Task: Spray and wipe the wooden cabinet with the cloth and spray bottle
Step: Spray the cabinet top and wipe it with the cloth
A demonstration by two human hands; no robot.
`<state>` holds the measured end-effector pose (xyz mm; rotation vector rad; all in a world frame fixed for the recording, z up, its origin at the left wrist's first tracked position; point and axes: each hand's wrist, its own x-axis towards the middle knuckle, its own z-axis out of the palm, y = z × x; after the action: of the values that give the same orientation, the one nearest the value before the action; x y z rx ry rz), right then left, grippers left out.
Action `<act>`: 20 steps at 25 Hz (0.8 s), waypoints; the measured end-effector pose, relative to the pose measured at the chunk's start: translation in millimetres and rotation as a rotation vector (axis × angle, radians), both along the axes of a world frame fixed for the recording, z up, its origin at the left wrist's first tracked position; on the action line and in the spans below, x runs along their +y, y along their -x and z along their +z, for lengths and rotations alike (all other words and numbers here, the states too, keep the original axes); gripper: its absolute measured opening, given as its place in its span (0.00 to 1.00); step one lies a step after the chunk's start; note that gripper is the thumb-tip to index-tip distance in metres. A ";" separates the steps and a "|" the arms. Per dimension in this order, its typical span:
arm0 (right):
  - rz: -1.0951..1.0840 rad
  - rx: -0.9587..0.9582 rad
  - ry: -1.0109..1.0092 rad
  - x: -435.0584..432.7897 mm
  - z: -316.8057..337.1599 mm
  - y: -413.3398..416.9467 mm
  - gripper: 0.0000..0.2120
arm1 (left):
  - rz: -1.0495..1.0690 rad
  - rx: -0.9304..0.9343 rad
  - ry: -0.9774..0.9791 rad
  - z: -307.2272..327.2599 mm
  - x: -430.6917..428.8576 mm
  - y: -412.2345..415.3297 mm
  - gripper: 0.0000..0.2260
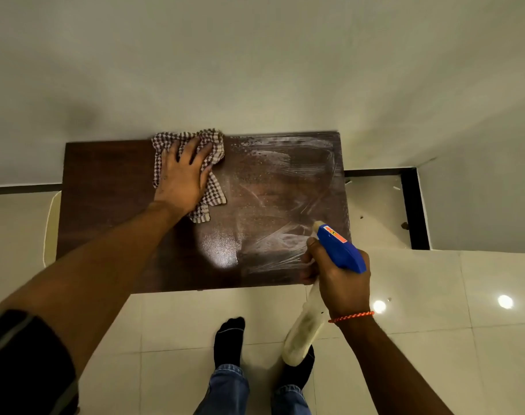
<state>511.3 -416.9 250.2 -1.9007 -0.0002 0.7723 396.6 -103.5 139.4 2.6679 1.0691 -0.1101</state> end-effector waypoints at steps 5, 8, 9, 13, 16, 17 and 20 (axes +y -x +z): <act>-0.023 -0.046 -0.024 26.0 13.1 -22.9 0.05 | 0.473 -0.497 0.240 42.8 -2.7 10.8 0.16; -0.043 -0.056 -0.006 43.7 14.2 -36.2 0.09 | 1.021 -1.040 0.812 85.6 -11.2 30.5 0.19; -0.053 -0.055 -0.005 49.1 14.5 -39.9 0.11 | 1.087 -1.130 1.076 94.3 -16.2 45.1 0.20; -0.065 -0.048 0.011 64.0 19.2 -47.1 0.13 | 1.168 -1.197 1.473 99.5 -41.5 98.4 0.21; -0.045 -0.057 0.043 72.5 22.5 -47.0 0.08 | 1.252 -1.196 1.415 96.5 -49.8 110.0 0.20; -0.049 -0.072 0.065 75.2 22.5 -47.9 0.08 | 1.264 -1.195 1.397 96.7 -49.2 109.9 0.19; -0.045 -0.083 0.122 79.8 20.3 -51.5 0.09 | 1.285 -1.195 1.370 101.5 -42.5 106.5 0.16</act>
<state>562.8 -337.1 270.5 -2.0402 0.0384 0.6753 290.2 -146.0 240.8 0.3494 1.2057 0.6330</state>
